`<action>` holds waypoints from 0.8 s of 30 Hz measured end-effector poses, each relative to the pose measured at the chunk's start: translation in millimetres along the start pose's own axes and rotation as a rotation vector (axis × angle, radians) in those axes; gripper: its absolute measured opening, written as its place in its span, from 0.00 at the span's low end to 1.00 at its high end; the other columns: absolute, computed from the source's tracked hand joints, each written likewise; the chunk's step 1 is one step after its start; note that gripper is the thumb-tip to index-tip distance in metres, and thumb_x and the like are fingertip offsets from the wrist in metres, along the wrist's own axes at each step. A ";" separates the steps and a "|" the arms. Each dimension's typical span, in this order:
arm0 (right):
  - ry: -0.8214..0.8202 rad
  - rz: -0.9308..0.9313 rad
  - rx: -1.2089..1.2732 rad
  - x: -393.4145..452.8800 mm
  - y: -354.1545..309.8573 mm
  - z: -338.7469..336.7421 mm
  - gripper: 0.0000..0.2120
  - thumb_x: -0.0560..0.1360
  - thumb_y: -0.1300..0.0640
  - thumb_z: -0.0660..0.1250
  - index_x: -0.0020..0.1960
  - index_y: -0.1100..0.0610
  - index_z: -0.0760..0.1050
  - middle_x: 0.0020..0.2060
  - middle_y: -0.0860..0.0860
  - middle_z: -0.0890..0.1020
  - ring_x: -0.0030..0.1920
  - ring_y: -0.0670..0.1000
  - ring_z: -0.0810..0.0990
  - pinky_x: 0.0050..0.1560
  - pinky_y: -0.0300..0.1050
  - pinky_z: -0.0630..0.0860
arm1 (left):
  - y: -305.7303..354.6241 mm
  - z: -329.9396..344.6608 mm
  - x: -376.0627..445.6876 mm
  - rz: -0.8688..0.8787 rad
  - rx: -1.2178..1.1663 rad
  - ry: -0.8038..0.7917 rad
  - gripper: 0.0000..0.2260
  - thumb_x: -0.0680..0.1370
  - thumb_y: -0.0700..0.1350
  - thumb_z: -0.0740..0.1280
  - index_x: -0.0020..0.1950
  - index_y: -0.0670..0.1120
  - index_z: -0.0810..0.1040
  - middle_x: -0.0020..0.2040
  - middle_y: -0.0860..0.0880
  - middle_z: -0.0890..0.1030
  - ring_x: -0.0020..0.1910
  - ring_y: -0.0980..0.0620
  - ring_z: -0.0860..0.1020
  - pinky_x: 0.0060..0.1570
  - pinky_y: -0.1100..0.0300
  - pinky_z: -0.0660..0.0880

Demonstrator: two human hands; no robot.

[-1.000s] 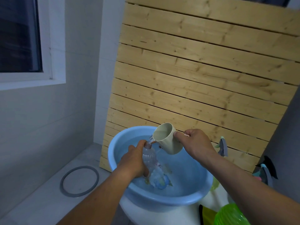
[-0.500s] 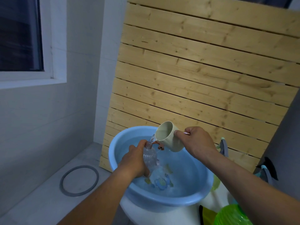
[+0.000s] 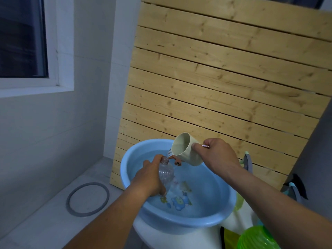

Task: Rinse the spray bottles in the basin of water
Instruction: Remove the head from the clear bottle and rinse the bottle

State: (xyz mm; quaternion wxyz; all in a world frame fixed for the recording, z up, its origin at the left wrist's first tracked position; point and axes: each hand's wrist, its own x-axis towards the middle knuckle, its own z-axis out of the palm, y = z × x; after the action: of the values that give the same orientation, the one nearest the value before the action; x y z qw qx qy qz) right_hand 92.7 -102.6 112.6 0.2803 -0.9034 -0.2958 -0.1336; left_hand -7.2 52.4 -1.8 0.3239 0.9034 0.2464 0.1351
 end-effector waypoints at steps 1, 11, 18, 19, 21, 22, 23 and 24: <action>0.002 -0.004 -0.006 -0.1 0.2 0.1 0.21 0.73 0.44 0.65 0.27 0.54 0.68 0.22 0.48 0.70 0.27 0.52 0.70 0.29 0.43 0.64 | 0.1 -0.1 0.0 -0.001 0.001 0.002 0.42 0.61 0.46 0.81 0.64 0.63 0.59 0.55 0.51 0.65 0.44 0.47 0.73 0.44 0.55 0.73; 0.035 -0.072 -0.041 -1.6 0.0 1.8 0.21 0.73 0.44 0.64 0.26 0.53 0.66 0.21 0.48 0.69 0.26 0.51 0.69 0.28 0.42 0.62 | -0.7 1.0 0.9 0.006 0.006 -0.004 0.43 0.61 0.46 0.81 0.64 0.64 0.58 0.56 0.51 0.65 0.44 0.47 0.74 0.44 0.55 0.75; 0.059 -0.101 -0.074 -3.0 0.0 3.7 0.22 0.72 0.43 0.64 0.26 0.52 0.64 0.21 0.48 0.68 0.26 0.50 0.68 0.28 0.42 0.60 | -1.3 0.8 0.4 0.001 -0.002 -0.005 0.42 0.60 0.45 0.81 0.63 0.65 0.58 0.56 0.51 0.65 0.44 0.46 0.74 0.45 0.54 0.76; 0.063 -0.107 -0.079 -2.9 -0.1 4.0 0.22 0.72 0.43 0.64 0.26 0.52 0.64 0.22 0.48 0.68 0.26 0.50 0.68 0.27 0.42 0.60 | -1.0 0.8 0.4 0.001 -0.001 -0.004 0.42 0.61 0.46 0.81 0.63 0.65 0.58 0.56 0.51 0.65 0.44 0.46 0.74 0.45 0.54 0.76; 0.072 -0.116 -0.098 -2.5 -0.5 4.6 0.21 0.72 0.42 0.63 0.27 0.53 0.65 0.22 0.48 0.70 0.27 0.50 0.69 0.27 0.42 0.60 | -0.6 0.7 0.4 -0.002 0.002 -0.004 0.42 0.61 0.46 0.81 0.63 0.64 0.58 0.56 0.51 0.66 0.45 0.46 0.74 0.47 0.52 0.77; 0.077 -0.121 -0.111 -2.4 -0.5 5.0 0.21 0.72 0.42 0.63 0.27 0.54 0.67 0.23 0.49 0.71 0.27 0.51 0.70 0.28 0.42 0.61 | -0.5 0.8 0.4 -0.004 0.003 -0.004 0.42 0.61 0.46 0.81 0.64 0.64 0.59 0.56 0.50 0.66 0.45 0.46 0.74 0.48 0.52 0.78; 0.082 -0.125 -0.123 -2.3 -0.6 5.3 0.21 0.72 0.42 0.62 0.28 0.54 0.68 0.24 0.49 0.72 0.28 0.51 0.71 0.28 0.41 0.61 | -0.4 0.9 0.4 -0.005 0.004 -0.003 0.42 0.61 0.46 0.81 0.64 0.64 0.59 0.56 0.50 0.66 0.45 0.45 0.74 0.49 0.52 0.78; 0.087 -0.127 -0.131 -2.3 -0.6 5.5 0.21 0.72 0.41 0.62 0.29 0.55 0.68 0.24 0.49 0.72 0.28 0.52 0.72 0.28 0.41 0.61 | -0.4 1.0 0.3 -0.006 0.004 -0.003 0.41 0.61 0.46 0.81 0.64 0.64 0.59 0.56 0.50 0.66 0.46 0.45 0.75 0.49 0.51 0.78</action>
State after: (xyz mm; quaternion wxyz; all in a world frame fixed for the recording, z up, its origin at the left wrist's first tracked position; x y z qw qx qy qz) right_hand 91.0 -100.0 107.4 0.2242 -0.8925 -0.3308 -0.2090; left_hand -6.7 52.3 -2.7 0.3227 0.9035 0.2490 0.1324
